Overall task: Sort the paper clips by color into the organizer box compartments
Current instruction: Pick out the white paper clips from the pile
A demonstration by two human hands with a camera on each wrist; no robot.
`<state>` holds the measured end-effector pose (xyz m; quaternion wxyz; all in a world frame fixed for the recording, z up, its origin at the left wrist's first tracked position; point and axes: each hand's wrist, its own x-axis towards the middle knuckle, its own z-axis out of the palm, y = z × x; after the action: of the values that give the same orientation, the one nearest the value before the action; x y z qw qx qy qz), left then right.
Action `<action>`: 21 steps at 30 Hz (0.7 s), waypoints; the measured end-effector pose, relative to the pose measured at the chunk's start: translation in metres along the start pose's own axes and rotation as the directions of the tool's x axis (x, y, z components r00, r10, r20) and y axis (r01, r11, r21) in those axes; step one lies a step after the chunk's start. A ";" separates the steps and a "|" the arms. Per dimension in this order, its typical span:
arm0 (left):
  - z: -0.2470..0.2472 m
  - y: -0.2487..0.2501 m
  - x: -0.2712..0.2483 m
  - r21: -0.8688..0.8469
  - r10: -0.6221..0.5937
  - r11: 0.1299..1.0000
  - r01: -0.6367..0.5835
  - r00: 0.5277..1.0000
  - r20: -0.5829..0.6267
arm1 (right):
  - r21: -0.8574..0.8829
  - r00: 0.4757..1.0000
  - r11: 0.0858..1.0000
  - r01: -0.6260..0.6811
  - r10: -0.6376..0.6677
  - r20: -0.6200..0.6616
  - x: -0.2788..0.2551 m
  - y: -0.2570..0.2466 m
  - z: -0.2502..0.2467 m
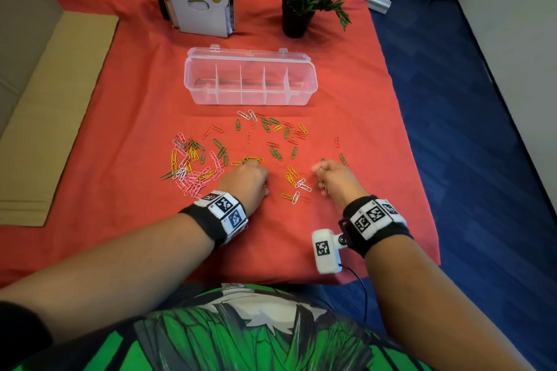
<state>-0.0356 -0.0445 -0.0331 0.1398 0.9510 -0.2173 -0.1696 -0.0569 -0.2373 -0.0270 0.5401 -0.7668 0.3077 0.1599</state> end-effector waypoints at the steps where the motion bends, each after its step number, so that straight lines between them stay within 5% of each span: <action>1: 0.001 0.000 0.001 0.007 -0.011 1.000 0.011 1.000 0.001 | 0.201 0.998 0.978 -0.062 0.059 0.020 -0.003 -0.003 0.000; 4: 0.000 -0.003 0.003 0.029 -0.015 0.999 0.013 0.999 0.042 | 0.486 0.987 0.859 -0.159 0.121 0.109 -0.009 -0.009 -0.003; 8: 0.000 -0.003 0.004 -0.030 -0.024 0.999 0.026 0.996 0.080 | 0.449 0.982 0.879 -0.163 0.100 0.162 -0.011 -0.007 -0.001; 10: -0.001 -0.001 0.005 -0.180 -0.063 0.981 0.075 0.996 0.069 | 0.231 0.995 0.971 -0.060 0.040 0.090 -0.009 -0.004 0.000; 12: -0.003 0.002 0.007 -0.351 -0.101 0.927 0.133 0.989 0.107 | -0.167 0.994 0.982 0.091 -0.081 0.068 -0.008 -0.001 -0.002; 15: -0.008 0.011 0.010 -0.665 -0.163 0.693 0.277 0.959 0.230 | -0.541 0.978 0.814 0.209 -0.170 0.121 -0.011 0.006 -0.002; 21: -0.020 0.032 0.011 -0.842 -0.141 0.091 0.532 0.844 0.518 | -0.745 0.967 0.623 0.238 -0.226 0.120 -0.015 0.022 -0.002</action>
<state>-0.0309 -0.0735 -0.0071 0.6297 0.6228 0.1504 -0.4393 -0.0827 -0.2397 -0.0337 0.1913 -0.9532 0.1081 0.2074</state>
